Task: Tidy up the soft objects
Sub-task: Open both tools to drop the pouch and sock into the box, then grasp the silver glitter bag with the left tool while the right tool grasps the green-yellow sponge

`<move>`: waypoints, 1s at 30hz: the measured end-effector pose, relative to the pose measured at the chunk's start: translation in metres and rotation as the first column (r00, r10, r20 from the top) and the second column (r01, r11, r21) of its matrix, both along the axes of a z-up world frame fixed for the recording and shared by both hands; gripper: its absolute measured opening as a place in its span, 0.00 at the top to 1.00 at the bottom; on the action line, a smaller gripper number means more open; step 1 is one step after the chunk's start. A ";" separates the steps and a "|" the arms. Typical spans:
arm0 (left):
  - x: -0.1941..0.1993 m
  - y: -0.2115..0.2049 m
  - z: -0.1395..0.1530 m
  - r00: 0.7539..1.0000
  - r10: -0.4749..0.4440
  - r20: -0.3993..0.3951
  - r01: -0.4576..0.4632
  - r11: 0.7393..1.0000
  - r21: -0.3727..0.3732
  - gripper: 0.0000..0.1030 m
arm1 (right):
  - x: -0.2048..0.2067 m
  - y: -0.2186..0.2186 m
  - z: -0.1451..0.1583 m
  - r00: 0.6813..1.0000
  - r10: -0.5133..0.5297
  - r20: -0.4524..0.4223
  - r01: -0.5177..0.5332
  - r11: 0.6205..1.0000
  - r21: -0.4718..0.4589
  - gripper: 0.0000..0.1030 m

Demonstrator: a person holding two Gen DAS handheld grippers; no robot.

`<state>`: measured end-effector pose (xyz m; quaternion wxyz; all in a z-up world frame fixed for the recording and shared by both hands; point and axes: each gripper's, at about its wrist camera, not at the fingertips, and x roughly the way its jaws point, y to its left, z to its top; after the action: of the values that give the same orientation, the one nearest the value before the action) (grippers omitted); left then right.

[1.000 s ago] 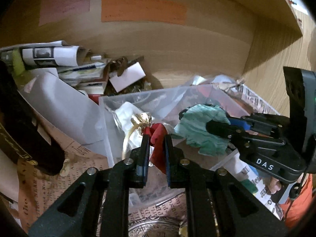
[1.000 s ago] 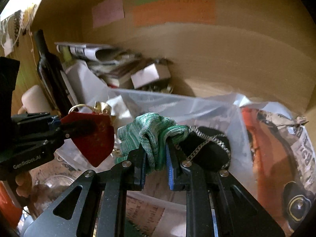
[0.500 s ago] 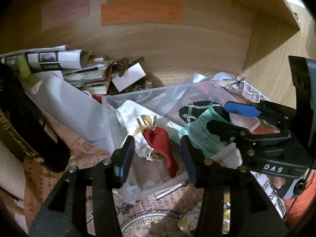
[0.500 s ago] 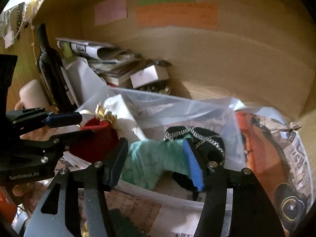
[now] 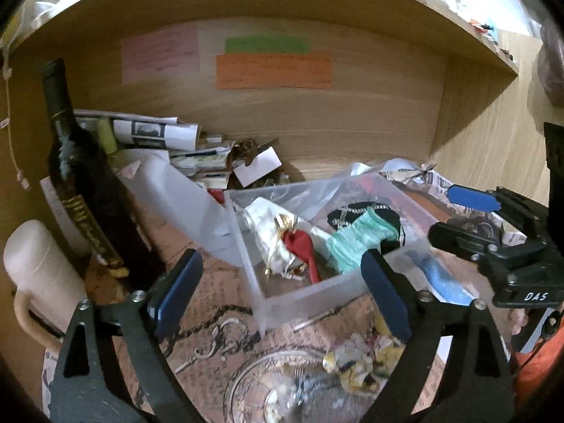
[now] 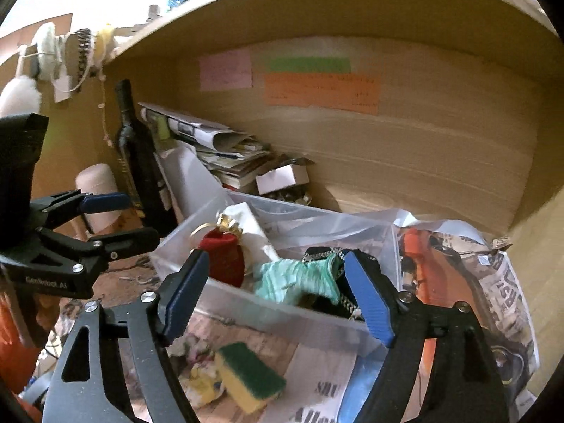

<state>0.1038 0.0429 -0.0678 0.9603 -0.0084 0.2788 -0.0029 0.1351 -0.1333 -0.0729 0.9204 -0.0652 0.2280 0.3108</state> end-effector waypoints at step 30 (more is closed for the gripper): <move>-0.034 -0.010 -0.105 0.959 -0.089 -0.270 0.058 0.991 -0.121 0.10 | -0.013 -0.003 -0.089 0.958 0.015 -0.285 -0.026 0.999 -0.036 0.58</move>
<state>0.0694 0.0332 -0.1728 0.9095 -0.0520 0.4090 -0.0531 0.1225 -0.1364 -0.1623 0.8733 -0.0402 0.3636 0.3218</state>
